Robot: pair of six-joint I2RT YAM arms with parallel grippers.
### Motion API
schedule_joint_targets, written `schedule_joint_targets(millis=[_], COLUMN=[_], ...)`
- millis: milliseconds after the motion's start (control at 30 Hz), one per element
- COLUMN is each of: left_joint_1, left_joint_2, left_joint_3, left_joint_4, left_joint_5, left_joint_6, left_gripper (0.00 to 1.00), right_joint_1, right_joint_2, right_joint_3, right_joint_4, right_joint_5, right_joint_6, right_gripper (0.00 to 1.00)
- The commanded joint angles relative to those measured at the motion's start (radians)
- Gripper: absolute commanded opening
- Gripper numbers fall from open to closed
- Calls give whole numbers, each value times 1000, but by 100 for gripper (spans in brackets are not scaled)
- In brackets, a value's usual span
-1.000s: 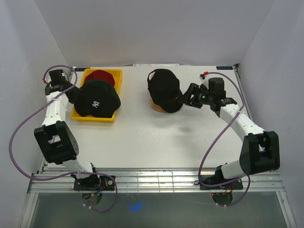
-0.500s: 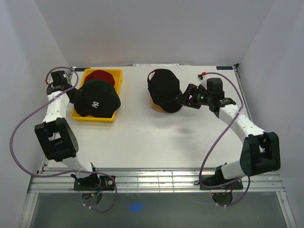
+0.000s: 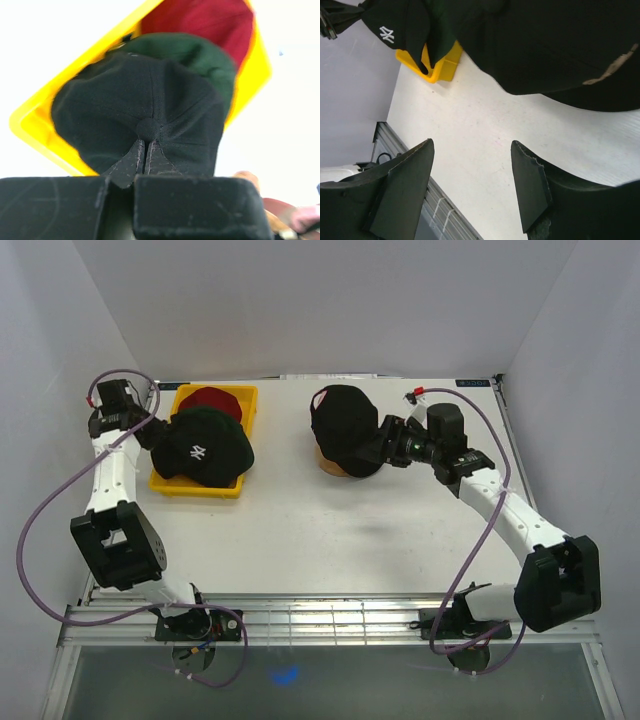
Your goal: Stack the hats
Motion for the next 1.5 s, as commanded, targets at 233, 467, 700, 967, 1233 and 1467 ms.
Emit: schedule_joint_targets(millis=[233,467,700,967,1233,1467], left_joint_1=[-9,-61,-150,-255,-326,-376], left_joint_2=[-165,-210,-218,-210,-222,-231], left_joint_3=[174,211,257,309,308,311], left_joint_4=[-65,-79,-102,-142,-149,-151], left_joint_5=[144,158,137,107,101,98], left_joint_6=[-92,-166,-220,-276,-312,-344], left_gripper=[0,0,0,0,0,0], right_joint_1=[178,334,496,592,619,639], right_joint_2=[15,101,207,296,359,434], right_joint_3=[20,-24,-43,-93,-60,-11], right_joint_4=[366,651,860,1018,1066,1090], right_joint_5=[15,93,263,417,510,547], right_joint_6=[167,361,444,481,464,478], right_gripper=[69,70,75,78,79,79])
